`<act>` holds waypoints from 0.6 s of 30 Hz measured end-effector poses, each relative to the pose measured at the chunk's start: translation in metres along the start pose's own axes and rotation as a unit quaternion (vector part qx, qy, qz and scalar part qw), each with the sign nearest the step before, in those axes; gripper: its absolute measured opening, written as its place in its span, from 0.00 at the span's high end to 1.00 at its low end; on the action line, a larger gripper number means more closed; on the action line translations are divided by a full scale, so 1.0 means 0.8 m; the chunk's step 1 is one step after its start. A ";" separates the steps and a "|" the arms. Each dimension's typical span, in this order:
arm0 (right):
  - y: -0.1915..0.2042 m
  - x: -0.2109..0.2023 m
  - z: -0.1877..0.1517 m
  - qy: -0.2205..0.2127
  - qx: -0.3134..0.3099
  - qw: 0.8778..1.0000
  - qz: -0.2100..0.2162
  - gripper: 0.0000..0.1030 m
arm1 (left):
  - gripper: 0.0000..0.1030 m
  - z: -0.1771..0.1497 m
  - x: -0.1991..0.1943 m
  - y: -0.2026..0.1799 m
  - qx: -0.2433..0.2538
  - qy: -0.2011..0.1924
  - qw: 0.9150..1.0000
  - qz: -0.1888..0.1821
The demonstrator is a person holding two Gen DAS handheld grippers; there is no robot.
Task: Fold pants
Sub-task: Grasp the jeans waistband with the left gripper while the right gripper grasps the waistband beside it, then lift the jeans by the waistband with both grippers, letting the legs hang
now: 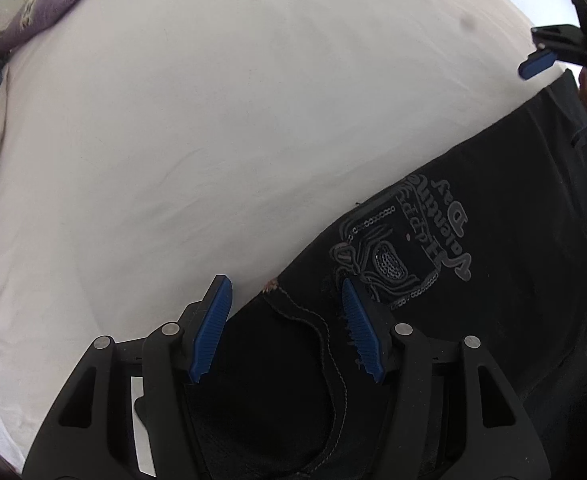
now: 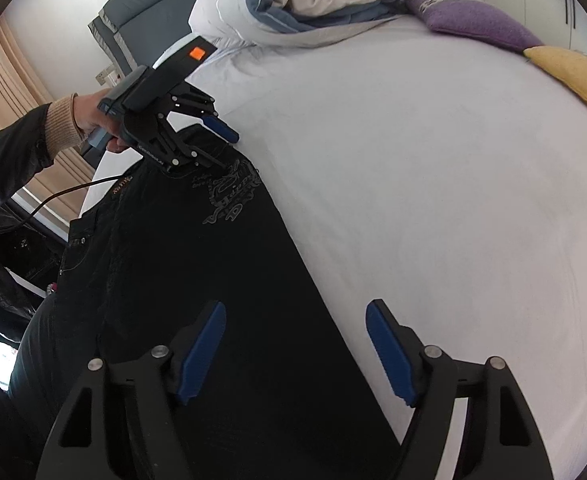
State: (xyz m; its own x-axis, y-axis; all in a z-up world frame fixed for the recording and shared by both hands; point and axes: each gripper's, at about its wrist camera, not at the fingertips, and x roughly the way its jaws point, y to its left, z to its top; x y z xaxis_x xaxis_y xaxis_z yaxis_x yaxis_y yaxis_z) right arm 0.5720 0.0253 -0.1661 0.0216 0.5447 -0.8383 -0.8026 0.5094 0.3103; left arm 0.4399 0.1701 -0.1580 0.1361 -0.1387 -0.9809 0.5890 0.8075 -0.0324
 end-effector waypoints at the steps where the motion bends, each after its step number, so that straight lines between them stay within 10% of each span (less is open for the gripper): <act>1: 0.002 0.008 0.003 0.005 -0.001 1.000 0.003 0.27 | 0.54 0.000 0.002 0.004 -0.006 0.000 1.000 -0.008; 7: 0.006 0.043 0.017 0.036 -0.012 0.999 0.009 0.41 | 0.86 -0.013 -0.005 0.023 -0.023 -0.020 0.999 -0.033; 18: -0.001 0.073 0.036 0.070 -0.037 0.997 -0.006 0.67 | 0.91 -0.068 -0.075 -0.002 -0.003 -0.097 0.995 -0.004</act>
State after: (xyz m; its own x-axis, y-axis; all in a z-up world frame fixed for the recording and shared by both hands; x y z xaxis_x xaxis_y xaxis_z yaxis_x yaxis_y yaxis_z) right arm 0.5914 0.0756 -0.2024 -0.0479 0.4383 -0.8975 -0.8445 0.4621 0.2708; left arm 0.3876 0.2079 -0.1091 0.2828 -0.2526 -0.9253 0.5859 0.8093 -0.0418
